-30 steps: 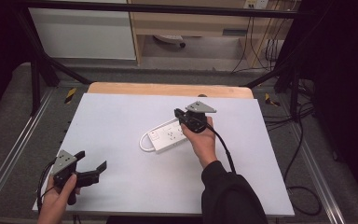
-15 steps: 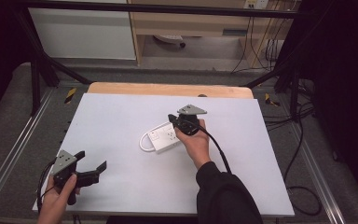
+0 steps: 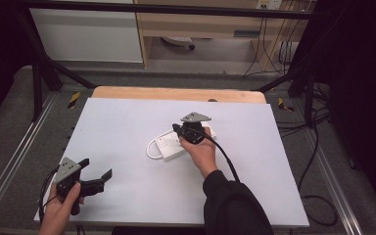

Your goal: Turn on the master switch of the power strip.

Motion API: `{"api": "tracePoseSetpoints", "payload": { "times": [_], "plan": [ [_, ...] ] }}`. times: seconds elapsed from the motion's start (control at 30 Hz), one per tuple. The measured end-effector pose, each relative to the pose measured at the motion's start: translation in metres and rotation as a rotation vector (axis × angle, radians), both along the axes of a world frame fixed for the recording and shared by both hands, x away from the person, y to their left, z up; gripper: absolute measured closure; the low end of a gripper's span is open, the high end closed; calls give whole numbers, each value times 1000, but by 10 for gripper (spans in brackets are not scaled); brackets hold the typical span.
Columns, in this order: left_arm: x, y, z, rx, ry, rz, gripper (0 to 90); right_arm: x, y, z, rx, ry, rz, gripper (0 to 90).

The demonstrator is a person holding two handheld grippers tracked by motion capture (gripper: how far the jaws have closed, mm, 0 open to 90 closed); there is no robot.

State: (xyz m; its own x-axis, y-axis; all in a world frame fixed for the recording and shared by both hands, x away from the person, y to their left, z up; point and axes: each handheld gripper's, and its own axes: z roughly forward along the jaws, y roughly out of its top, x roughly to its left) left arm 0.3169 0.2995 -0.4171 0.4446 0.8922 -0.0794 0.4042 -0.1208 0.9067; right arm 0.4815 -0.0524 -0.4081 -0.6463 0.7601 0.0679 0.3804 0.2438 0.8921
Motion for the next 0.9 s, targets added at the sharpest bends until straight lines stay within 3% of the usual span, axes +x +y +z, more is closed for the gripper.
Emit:
{"api": "tracePoseSetpoints", "payload": {
  "times": [0.9],
  "plan": [
    [0,0,0,2,4,2,55,-2,22,-16,-43,62,50,900]
  ]
}}
